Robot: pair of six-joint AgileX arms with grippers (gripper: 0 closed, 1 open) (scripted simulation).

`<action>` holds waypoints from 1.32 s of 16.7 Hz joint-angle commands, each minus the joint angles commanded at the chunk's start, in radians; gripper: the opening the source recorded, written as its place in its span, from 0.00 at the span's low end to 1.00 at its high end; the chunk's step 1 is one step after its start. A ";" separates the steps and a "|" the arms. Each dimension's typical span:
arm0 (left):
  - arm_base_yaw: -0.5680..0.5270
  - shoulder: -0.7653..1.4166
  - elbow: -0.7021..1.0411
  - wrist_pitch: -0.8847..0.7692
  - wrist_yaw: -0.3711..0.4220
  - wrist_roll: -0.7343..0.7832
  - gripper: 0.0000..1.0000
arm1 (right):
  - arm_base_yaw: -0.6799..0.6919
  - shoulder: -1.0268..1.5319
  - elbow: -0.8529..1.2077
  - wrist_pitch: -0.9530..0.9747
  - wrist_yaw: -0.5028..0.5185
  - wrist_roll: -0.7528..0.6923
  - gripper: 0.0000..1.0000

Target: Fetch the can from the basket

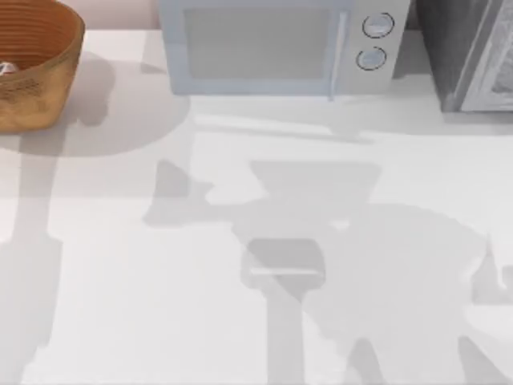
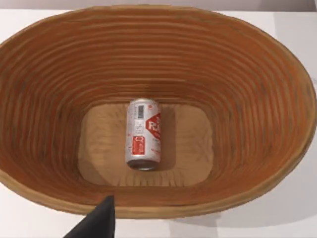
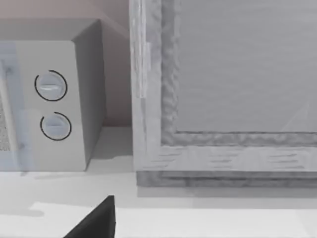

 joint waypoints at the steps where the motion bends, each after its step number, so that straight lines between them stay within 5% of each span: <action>1: 0.005 0.094 0.094 -0.043 0.006 0.008 1.00 | 0.000 0.000 0.000 0.000 0.000 0.000 1.00; 12: 0.061 0.881 0.846 -0.420 0.050 0.080 1.00 | 0.000 0.000 0.000 0.000 0.000 0.000 1.00; 22: 0.062 0.968 0.926 -0.459 0.053 0.088 1.00 | 0.000 0.000 0.000 0.000 0.000 0.000 1.00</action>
